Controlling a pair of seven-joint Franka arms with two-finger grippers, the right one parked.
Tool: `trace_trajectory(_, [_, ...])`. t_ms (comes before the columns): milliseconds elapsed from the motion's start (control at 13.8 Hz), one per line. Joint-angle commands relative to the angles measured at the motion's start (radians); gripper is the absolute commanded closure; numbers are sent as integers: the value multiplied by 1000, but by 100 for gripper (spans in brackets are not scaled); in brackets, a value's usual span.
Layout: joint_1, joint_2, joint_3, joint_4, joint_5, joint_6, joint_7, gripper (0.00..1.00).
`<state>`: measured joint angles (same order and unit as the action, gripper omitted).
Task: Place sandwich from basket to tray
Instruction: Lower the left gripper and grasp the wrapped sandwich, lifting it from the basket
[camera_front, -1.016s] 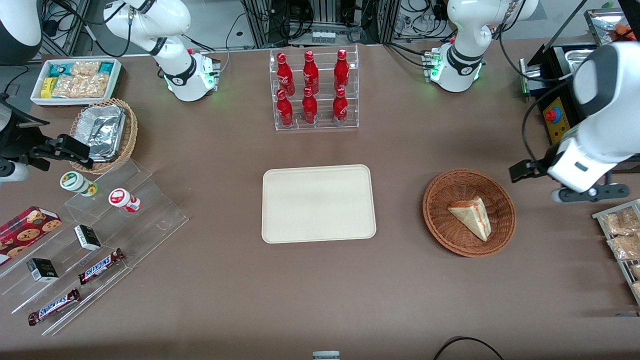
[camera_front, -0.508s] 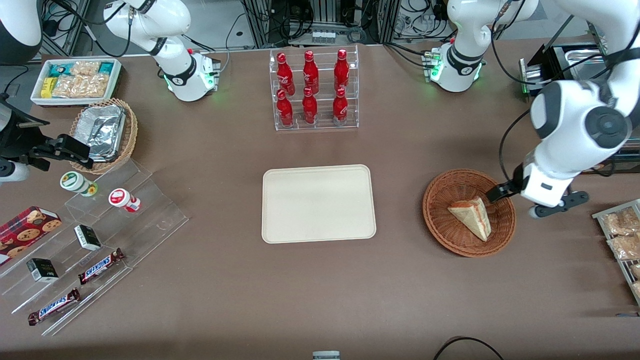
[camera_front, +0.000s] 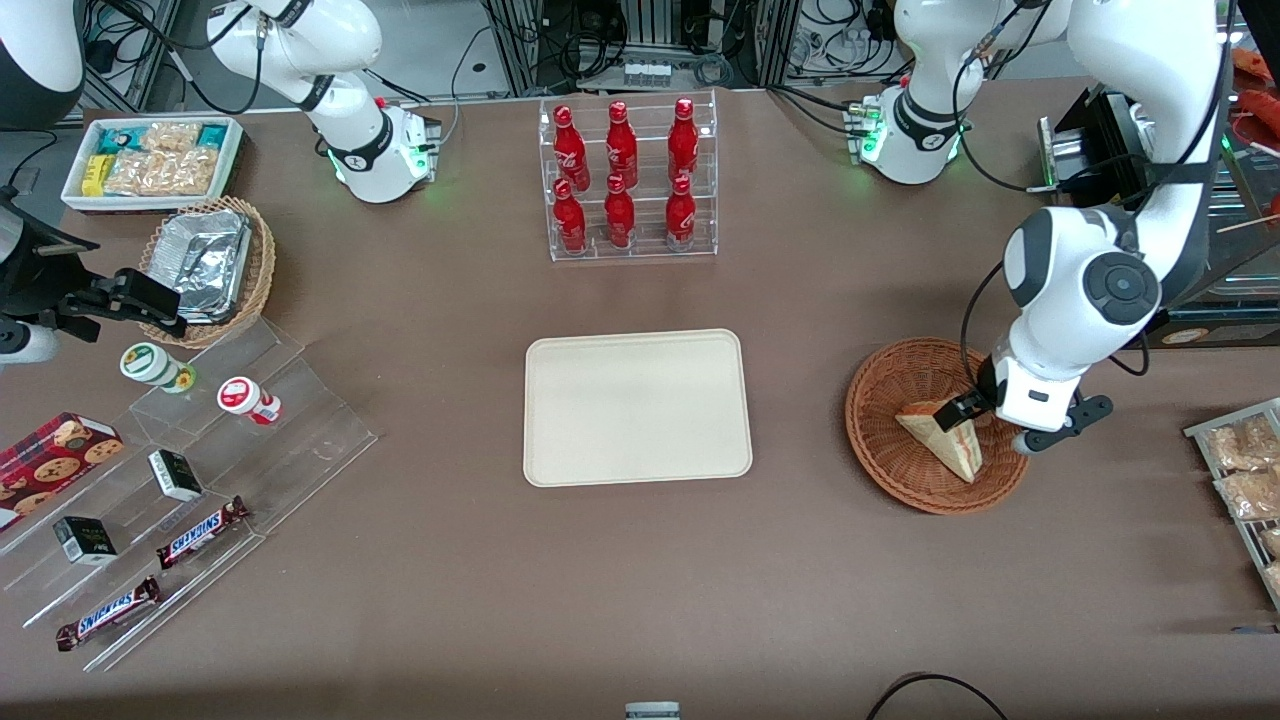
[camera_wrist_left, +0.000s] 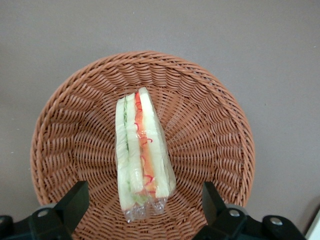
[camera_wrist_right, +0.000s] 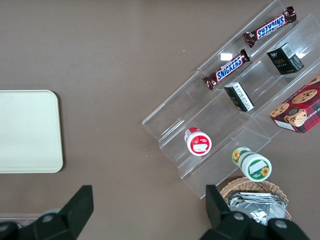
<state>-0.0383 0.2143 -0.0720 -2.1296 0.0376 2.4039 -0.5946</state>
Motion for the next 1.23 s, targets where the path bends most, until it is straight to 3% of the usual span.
trace_trajectory(0, [-5,20,3,-24,2,58,-56,0])
trace_trajectory(435, [-5,92,3,-23,4,122,-63,2])
trace_trajectory(581, [-5,112,3,-18,4,142,-63,19])
trace_trajectory(726, [-5,123,5,-15,2,146,-63,51])
trace_trajectory(871, [-5,125,5,-15,2,144,-62,71])
trace_trajectory(944, [-5,123,5,-15,2,138,-59,75])
trace_trajectory(1161, [-5,71,6,-13,5,68,-57,75])
